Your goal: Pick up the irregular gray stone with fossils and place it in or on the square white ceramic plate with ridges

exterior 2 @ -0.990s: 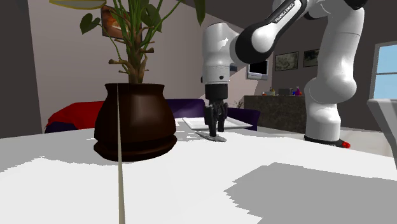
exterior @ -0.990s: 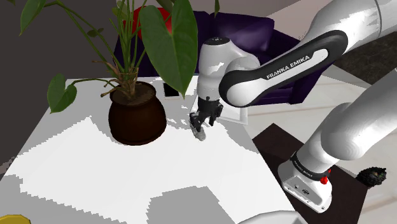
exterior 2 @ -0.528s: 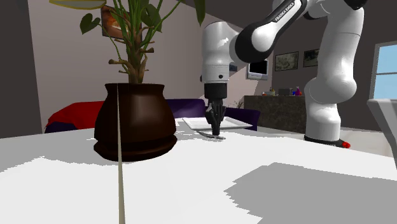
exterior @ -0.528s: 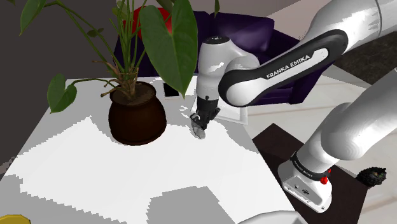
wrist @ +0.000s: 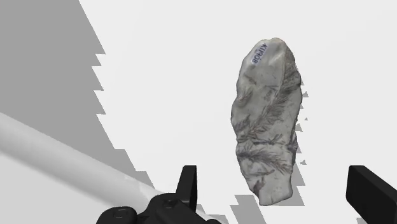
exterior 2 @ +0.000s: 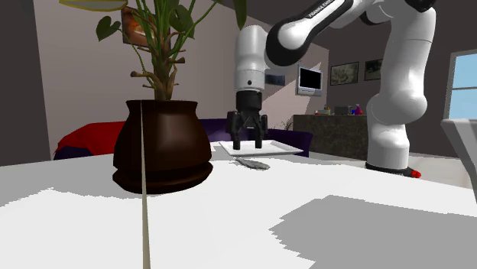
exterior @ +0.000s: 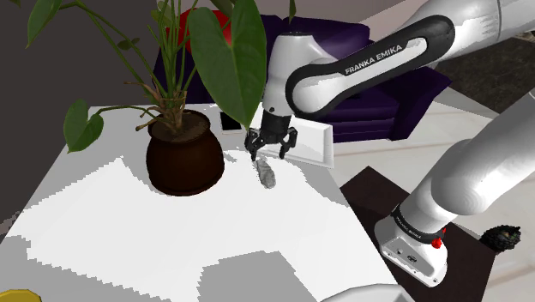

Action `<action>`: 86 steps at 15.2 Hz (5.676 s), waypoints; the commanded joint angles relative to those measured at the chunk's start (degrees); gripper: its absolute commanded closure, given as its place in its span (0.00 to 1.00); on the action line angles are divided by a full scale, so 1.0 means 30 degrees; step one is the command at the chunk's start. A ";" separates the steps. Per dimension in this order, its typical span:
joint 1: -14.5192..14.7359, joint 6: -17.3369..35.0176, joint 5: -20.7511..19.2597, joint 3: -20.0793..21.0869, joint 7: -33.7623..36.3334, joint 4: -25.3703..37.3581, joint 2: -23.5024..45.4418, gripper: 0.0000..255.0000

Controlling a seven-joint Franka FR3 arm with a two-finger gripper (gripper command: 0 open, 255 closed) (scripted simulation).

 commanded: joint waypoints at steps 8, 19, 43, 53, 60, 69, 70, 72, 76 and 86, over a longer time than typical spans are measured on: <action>-0.0043 0.2004 -0.0013 0.0170 0.0584 -0.0509 0.1439 0.00; -0.0049 0.1985 -0.0015 0.0163 0.0576 -0.0498 0.1433 1.00; -0.0218 -0.3010 0.0621 -0.0748 -0.0110 0.1575 -0.1546 1.00; -0.2259 -0.3937 -0.0051 -0.3979 -0.4908 0.1143 -0.2064 1.00; -0.3444 -0.3880 -0.0697 -0.5552 -0.7306 0.1485 -0.1268 1.00; -0.3394 -0.1453 -0.0616 -0.5415 -0.7523 0.0179 -0.0134 1.00; -0.3388 -0.1181 -0.0609 -0.5401 -0.7546 0.0054 0.0015 1.00; -0.3378 -0.0634 -0.0598 -0.5373 -0.7591 -0.0183 0.0328 1.00; -0.3374 -0.0466 -0.0595 -0.5365 -0.7605 -0.0253 0.0427 1.00; -0.3374 -0.0471 -0.0595 -0.5365 -0.7604 -0.0250 0.0425 0.00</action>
